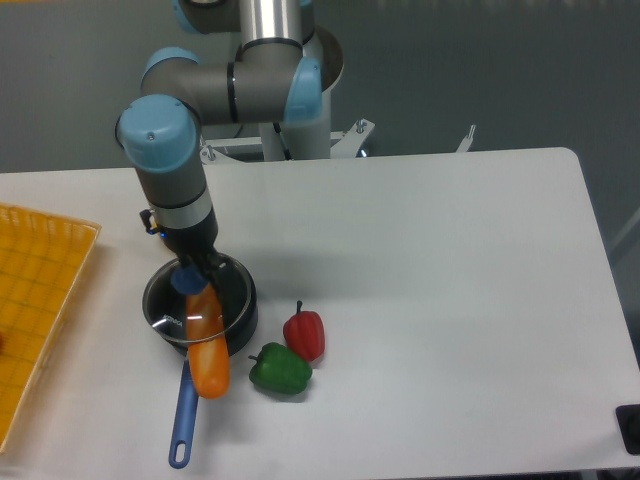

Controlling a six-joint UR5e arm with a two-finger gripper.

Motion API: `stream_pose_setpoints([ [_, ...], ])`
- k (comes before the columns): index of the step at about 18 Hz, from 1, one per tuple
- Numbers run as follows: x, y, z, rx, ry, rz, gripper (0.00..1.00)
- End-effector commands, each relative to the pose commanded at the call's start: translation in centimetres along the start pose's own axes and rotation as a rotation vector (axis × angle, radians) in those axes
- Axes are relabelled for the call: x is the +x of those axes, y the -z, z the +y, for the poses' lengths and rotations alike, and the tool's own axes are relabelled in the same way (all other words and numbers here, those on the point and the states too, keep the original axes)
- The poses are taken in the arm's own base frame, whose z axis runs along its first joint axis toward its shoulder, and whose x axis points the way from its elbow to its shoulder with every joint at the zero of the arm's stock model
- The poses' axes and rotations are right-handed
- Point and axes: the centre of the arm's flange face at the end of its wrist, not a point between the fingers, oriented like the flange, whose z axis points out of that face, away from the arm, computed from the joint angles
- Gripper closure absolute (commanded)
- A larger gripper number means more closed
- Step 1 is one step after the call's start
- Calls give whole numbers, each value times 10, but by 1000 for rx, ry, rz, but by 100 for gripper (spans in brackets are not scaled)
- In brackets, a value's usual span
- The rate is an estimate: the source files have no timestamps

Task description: Close the pot lid

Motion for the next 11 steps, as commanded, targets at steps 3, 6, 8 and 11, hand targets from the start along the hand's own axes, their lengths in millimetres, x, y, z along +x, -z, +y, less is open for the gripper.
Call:
stream_pose_setpoints([
  [3, -26, 11, 27, -24, -17, 23, 0],
  [6, -55, 22, 63, -25, -42, 29, 0],
  [8, -75, 22, 91, -19, -61, 65, 0],
  [11, -99, 25, 130, -31, -129, 79, 0],
])
